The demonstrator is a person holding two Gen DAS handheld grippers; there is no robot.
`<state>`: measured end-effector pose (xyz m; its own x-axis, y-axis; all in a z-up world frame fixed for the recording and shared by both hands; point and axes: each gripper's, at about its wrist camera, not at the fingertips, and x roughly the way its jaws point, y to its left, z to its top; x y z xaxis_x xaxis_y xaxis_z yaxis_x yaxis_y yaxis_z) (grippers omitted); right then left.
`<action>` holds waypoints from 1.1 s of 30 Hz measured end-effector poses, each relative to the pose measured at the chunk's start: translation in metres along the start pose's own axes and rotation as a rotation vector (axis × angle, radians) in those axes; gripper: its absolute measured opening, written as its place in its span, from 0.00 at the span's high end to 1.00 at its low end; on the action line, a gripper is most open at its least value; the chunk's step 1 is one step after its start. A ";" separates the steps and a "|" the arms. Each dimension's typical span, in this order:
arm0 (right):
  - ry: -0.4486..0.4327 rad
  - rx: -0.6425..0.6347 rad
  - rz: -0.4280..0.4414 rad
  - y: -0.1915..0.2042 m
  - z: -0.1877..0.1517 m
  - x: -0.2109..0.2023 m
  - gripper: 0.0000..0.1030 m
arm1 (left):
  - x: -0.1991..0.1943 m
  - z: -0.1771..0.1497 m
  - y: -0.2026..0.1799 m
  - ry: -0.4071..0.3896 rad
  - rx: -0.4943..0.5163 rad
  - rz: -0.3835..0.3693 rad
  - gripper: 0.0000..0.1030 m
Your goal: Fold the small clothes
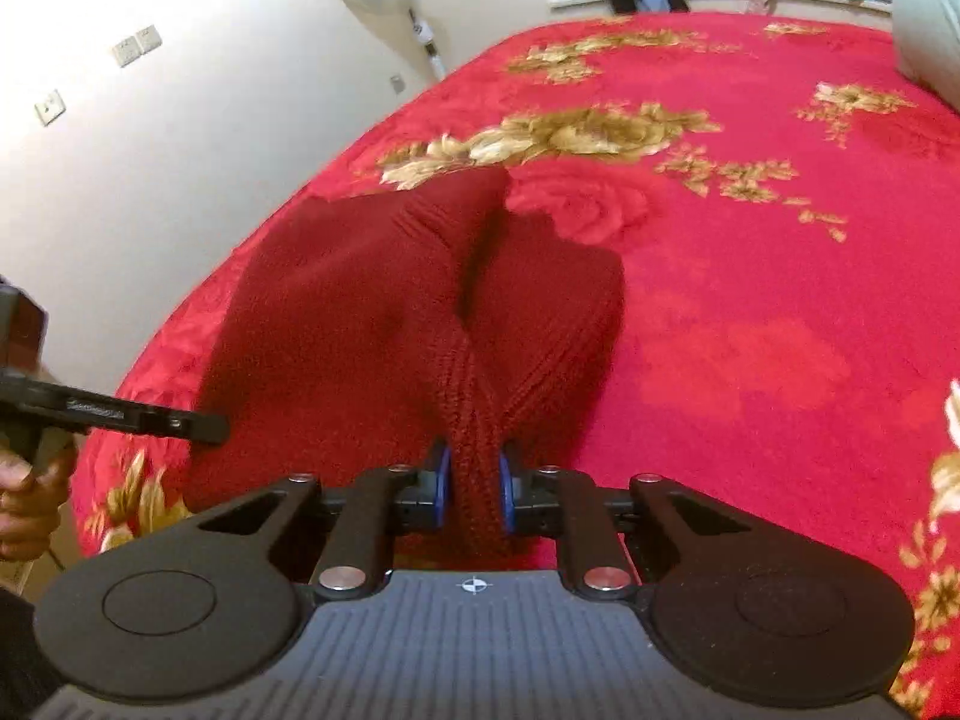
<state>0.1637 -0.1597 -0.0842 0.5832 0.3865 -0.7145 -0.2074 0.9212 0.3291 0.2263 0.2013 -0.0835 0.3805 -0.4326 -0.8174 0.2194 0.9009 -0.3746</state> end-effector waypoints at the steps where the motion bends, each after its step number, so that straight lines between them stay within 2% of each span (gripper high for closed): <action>1: 0.027 0.000 -0.031 -0.003 -0.004 0.007 0.84 | 0.000 -0.001 0.000 -0.005 0.000 -0.003 0.55; 2: 0.035 0.010 -0.039 -0.005 -0.006 0.009 0.83 | -0.002 -0.002 -0.002 -0.010 0.007 0.008 0.47; 3: 0.027 0.032 -0.036 -0.005 -0.007 0.007 0.83 | -0.008 -0.003 -0.006 -0.019 0.024 0.024 0.46; 6: -0.038 0.059 -0.015 -0.004 -0.010 -0.008 0.76 | -0.042 -0.009 -0.023 -0.130 0.115 0.048 0.47; 7: -0.055 0.056 -0.017 -0.004 -0.012 -0.012 0.75 | -0.049 -0.012 -0.027 -0.156 0.138 0.034 0.47; 8: -0.059 0.055 -0.017 -0.005 -0.013 -0.013 0.75 | -0.055 -0.016 -0.032 -0.167 0.160 0.008 0.54; 9: -0.045 0.053 -0.021 -0.007 -0.016 -0.010 0.75 | -0.054 -0.019 -0.036 -0.164 0.185 -0.001 0.56; 10: -0.017 0.047 -0.035 -0.009 -0.018 -0.004 0.74 | -0.045 -0.022 -0.039 -0.138 0.212 0.029 0.62; 11: 0.010 0.040 -0.053 -0.011 -0.021 0.002 0.74 | -0.026 -0.026 -0.042 -0.078 0.248 0.116 0.63; 12: 0.017 0.039 -0.059 -0.013 -0.023 0.005 0.73 | -0.012 -0.032 -0.047 -0.048 0.273 0.174 0.62; 13: 0.019 0.048 -0.057 -0.014 -0.022 0.003 0.72 | -0.006 -0.038 -0.052 -0.048 0.291 0.198 0.62; 15: -0.014 0.068 -0.061 -0.012 -0.021 -0.009 0.64 | -0.015 -0.040 -0.063 -0.084 0.306 0.241 0.57; 16: -0.046 0.062 -0.072 -0.011 -0.021 -0.019 0.51 | -0.024 -0.042 -0.069 -0.107 0.296 0.268 0.44; 17: -0.073 0.045 -0.090 -0.009 -0.024 -0.028 0.43 | -0.035 -0.045 -0.074 -0.149 0.272 0.285 0.29; 19: -0.108 -0.003 -0.125 -0.007 -0.027 -0.043 0.43 | -0.053 -0.053 -0.083 -0.216 0.238 0.300 0.14; 21: -0.150 -0.032 -0.134 -0.007 -0.031 -0.060 0.43 | -0.066 -0.066 -0.099 -0.275 0.235 0.322 0.13; 23: -0.199 -0.046 -0.124 -0.007 -0.034 -0.074 0.37 | -0.072 -0.075 -0.115 -0.327 0.240 0.342 0.06; 25: -0.245 -0.068 -0.120 -0.005 -0.031 -0.081 0.37 | -0.075 -0.079 -0.132 -0.358 0.237 0.366 0.06; 28: -0.278 -0.084 -0.063 0.001 -0.008 -0.078 0.37 | -0.079 -0.078 -0.151 -0.387 0.246 0.374 0.06; 33: -0.239 0.046 0.030 -0.003 0.049 -0.039 0.37 | -0.074 -0.071 -0.153 -0.463 0.226 0.405 0.06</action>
<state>0.1806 -0.1798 -0.0270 0.7480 0.3871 -0.5391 -0.1945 0.9045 0.3796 0.1010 0.0982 0.0030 0.8092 -0.0776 -0.5824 0.1417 0.9878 0.0652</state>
